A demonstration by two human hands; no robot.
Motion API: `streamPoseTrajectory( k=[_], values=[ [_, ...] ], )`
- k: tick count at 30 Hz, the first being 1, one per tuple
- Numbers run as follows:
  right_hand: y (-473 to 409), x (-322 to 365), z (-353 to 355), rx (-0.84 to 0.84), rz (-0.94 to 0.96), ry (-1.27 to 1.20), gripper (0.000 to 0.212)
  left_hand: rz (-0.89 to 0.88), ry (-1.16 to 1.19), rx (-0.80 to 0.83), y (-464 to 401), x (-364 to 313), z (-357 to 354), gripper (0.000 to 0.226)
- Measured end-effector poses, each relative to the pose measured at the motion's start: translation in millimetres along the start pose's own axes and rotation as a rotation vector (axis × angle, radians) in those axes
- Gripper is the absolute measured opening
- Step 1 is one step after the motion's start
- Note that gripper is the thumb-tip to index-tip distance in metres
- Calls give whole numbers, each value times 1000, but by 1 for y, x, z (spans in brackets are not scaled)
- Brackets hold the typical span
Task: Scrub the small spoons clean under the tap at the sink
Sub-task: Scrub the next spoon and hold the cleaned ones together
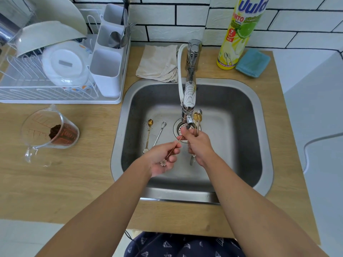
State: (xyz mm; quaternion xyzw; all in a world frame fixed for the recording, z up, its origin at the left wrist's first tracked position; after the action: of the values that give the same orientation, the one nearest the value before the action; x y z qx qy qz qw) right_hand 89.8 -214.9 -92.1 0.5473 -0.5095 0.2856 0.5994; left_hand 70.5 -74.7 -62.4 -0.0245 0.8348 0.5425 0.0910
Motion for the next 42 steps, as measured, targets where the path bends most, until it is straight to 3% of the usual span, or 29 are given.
streamPoseTrajectory(
  k=[3,9,14,17,20,24,29,31,35,38,42],
  values=[
    [-1,3,1,-3,41,130,25,-90,-175,-177,-2,-4,10,21],
    [2,0,-8,97,25,80,14,-78,-102,-132,-6,-5,15,21],
    [-3,6,7,-68,33,219,31,-101,-184,-115,-11,-10,10,20],
    [-3,12,39,-262,79,266,36,-196,-158,-121,-14,-23,1,12],
    [2,19,75,-417,108,306,33,-298,-86,-95,-18,-40,-16,17],
    [5,25,96,-461,150,239,24,-369,-97,-161,-26,-52,-45,14],
    [9,29,102,-470,139,184,22,-435,-207,-301,-28,-56,-49,31],
    [10,30,101,-479,138,109,20,-468,-277,-246,-26,-57,-52,27],
    [6,28,82,-457,82,-134,10,-407,-195,-47,-20,-50,-44,21],
    [3,23,56,-371,19,-229,11,-391,-257,-154,-15,-48,-27,22],
    [11,8,7,-178,-74,-87,19,-476,-381,-366,-7,-49,-9,22]
  ],
)
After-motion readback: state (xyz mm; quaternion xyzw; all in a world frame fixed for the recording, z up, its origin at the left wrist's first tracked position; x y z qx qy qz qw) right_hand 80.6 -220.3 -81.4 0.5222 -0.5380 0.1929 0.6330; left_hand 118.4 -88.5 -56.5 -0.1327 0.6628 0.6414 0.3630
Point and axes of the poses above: each hand's wrist, its own y-axis away from the middle knuckle, its own z-axis out of the back of the hand, x = y × z, the point moved 7 cm from there along -y, towards the middle knuckle, and after that the axes turned 15 degrees about z, right-handed, at the moved point
